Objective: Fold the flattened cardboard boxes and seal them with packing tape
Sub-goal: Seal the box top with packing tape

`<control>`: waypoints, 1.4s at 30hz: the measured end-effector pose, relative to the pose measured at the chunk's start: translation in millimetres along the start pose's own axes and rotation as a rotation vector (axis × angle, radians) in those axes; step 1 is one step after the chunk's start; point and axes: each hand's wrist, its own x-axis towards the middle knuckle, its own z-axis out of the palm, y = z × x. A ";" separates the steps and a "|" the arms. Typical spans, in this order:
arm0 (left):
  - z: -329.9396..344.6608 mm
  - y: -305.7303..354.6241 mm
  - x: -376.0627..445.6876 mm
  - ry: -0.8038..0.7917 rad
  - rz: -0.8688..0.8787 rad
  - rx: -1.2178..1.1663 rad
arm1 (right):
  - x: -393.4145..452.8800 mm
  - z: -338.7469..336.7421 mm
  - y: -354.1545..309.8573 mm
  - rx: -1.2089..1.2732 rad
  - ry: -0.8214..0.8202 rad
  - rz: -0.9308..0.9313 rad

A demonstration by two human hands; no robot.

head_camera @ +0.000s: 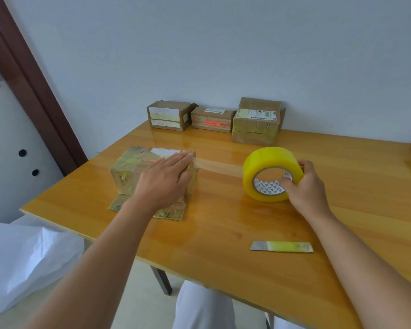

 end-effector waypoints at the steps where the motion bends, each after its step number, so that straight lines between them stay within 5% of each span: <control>1: -0.8 -3.8 -0.3 -0.007 0.001 0.002 | 0.2 0.0 0.3 -0.005 -0.034 0.015; 13: -7.3 -23.8 -6.2 0.045 -0.129 -0.026 | 0.4 1.4 2.1 -0.001 0.146 -0.066; 22: -2.1 -25.5 -5.5 0.037 -0.105 0.031 | -2.0 2.1 -2.2 0.032 0.112 0.070; 37: -9.5 -26.4 -9.3 0.004 -0.085 0.042 | -38.0 -35.8 -10.5 -0.328 0.006 0.070; 39: -8.7 -26.8 -9.2 0.009 -0.081 0.050 | -50.0 -40.8 -15.6 -0.384 -0.089 -0.023; 42: -7.5 -27.5 -8.3 0.012 -0.076 0.051 | -67.8 -47.3 -21.3 -0.417 -0.531 -0.118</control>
